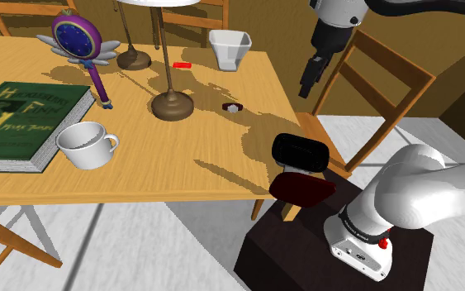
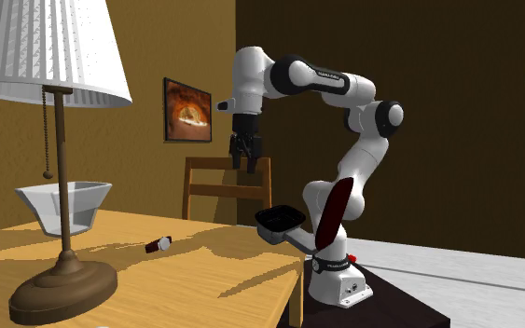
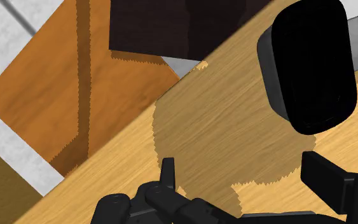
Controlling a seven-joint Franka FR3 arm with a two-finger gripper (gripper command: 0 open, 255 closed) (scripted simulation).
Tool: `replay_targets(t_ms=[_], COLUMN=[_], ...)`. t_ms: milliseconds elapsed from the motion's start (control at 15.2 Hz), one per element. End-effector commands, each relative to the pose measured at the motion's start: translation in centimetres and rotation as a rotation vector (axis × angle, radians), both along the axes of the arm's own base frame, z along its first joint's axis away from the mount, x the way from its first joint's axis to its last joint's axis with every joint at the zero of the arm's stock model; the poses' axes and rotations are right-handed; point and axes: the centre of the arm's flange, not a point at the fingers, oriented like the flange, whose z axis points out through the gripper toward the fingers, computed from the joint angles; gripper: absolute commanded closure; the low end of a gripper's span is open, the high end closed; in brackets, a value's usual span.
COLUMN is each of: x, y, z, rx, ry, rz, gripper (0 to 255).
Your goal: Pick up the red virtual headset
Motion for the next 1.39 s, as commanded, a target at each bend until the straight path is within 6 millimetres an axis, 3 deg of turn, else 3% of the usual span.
replay_targets(t_ms=[0,594,1188,1254,1320], x=[0.0,-7.0,-7.0,-7.0,-7.0], y=[0.0,6.9,6.9,6.8,6.8], z=[0.0,-6.0,-10.0,-10.0,-10.0], rx=[0.000,-0.031,-0.031,-0.031,-0.031], ry=[0.000,0.038,0.038,0.038,0.038], rz=[0.000,-0.105,-0.105,-0.105,-0.105], gripper=[0,0,0,255,255])
